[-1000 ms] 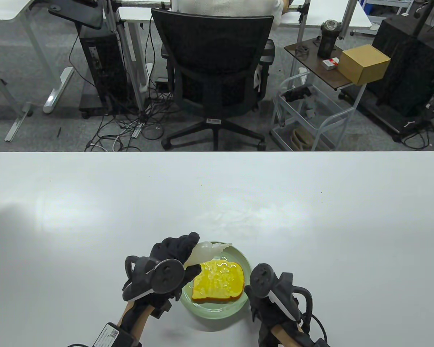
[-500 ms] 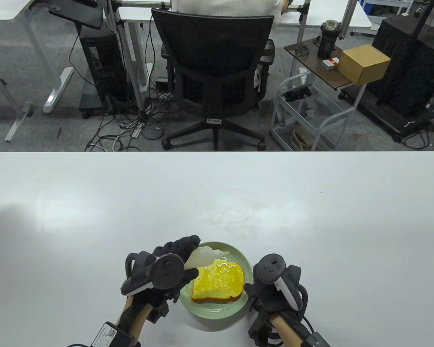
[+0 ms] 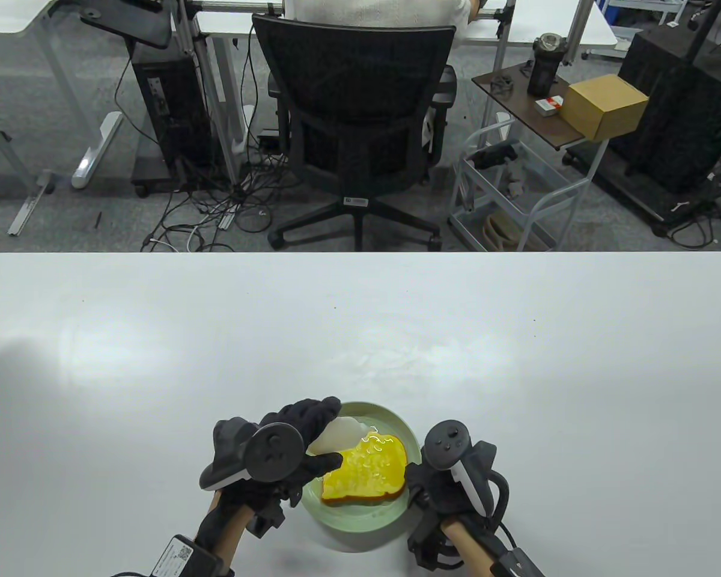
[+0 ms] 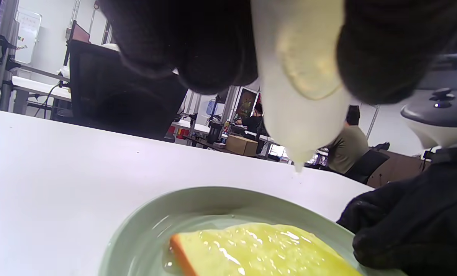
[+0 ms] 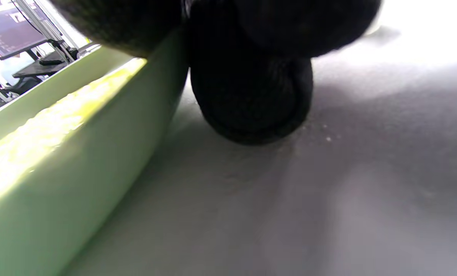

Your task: Squeeze honey bottle to draw zigzag on toast

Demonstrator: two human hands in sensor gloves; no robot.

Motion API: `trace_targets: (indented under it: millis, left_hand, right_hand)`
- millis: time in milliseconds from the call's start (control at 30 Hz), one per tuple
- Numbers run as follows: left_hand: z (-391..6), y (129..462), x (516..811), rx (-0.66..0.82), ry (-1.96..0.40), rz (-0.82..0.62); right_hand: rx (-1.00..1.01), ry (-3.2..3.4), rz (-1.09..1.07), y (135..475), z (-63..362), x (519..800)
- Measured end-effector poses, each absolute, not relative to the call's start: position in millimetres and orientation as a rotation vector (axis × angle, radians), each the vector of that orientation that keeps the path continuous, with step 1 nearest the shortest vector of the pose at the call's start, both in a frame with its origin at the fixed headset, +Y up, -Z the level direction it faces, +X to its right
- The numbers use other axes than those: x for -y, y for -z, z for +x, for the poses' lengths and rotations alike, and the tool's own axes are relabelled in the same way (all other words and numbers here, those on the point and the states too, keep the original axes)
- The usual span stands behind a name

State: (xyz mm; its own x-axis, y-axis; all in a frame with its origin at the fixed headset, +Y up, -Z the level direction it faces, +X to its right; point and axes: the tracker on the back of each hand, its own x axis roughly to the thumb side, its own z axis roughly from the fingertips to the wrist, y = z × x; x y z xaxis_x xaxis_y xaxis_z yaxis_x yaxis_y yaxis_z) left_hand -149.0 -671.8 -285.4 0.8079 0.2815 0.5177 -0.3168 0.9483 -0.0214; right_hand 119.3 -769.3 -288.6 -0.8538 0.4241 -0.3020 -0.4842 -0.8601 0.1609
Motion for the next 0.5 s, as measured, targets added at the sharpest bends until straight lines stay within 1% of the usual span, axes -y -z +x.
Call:
trace_targets:
  millis: [200,400,500]
  left_hand:
    - [-152,286,671,0.523,-0.333,0.088]
    - [-160,289,670,0.476,-0.372,0.102]
    - [-166,288,668,0.436,-0.374,0.142]
  right_hand:
    - [-0.357,-2.440,-0.281,289,131,772]
    - [-0.273,-2.277,-0.209,287,129,762]
    - [-0.253,-2.174,-0.198,284,127,761]
